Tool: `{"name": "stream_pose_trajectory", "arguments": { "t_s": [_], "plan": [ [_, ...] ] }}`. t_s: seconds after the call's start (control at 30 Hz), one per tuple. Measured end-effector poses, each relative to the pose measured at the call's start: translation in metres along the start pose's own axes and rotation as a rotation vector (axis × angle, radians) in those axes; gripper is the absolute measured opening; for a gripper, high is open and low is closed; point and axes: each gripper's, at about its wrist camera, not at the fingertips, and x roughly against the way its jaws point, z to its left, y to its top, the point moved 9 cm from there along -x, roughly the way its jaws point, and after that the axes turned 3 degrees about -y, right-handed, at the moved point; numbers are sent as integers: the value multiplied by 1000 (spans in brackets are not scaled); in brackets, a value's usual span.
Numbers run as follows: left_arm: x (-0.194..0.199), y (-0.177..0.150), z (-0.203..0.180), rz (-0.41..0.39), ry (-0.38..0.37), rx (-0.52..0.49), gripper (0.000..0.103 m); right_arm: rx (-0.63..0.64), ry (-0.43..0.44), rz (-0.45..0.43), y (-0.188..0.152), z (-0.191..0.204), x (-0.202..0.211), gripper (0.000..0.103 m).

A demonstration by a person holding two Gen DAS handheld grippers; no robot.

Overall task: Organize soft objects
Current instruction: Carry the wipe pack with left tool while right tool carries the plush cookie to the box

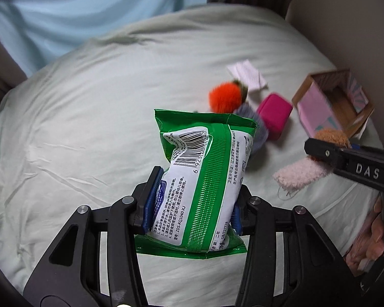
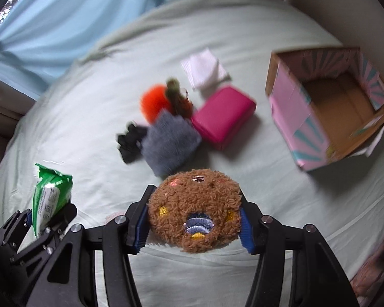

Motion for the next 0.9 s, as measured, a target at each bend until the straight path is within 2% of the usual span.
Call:
{"name": "stream_pose_trajectory", "arguments": {
  "t_s": [0.23,0.47,0.7,0.9],
  "plan": [
    [61,39,-27,-93,-8,13,42,28,25,-107,35,-13,73,53],
    [105,67,-86,-156,-32,26,42,15,29,-186,72,-61,141,53],
    [115,91,-170,-193,-22,41,42,34,28,-229,104,-141,180,53],
    [95,106,-246,-166,-31,92,42,67,49,-211,127,-214,182,53]
  ]
}}
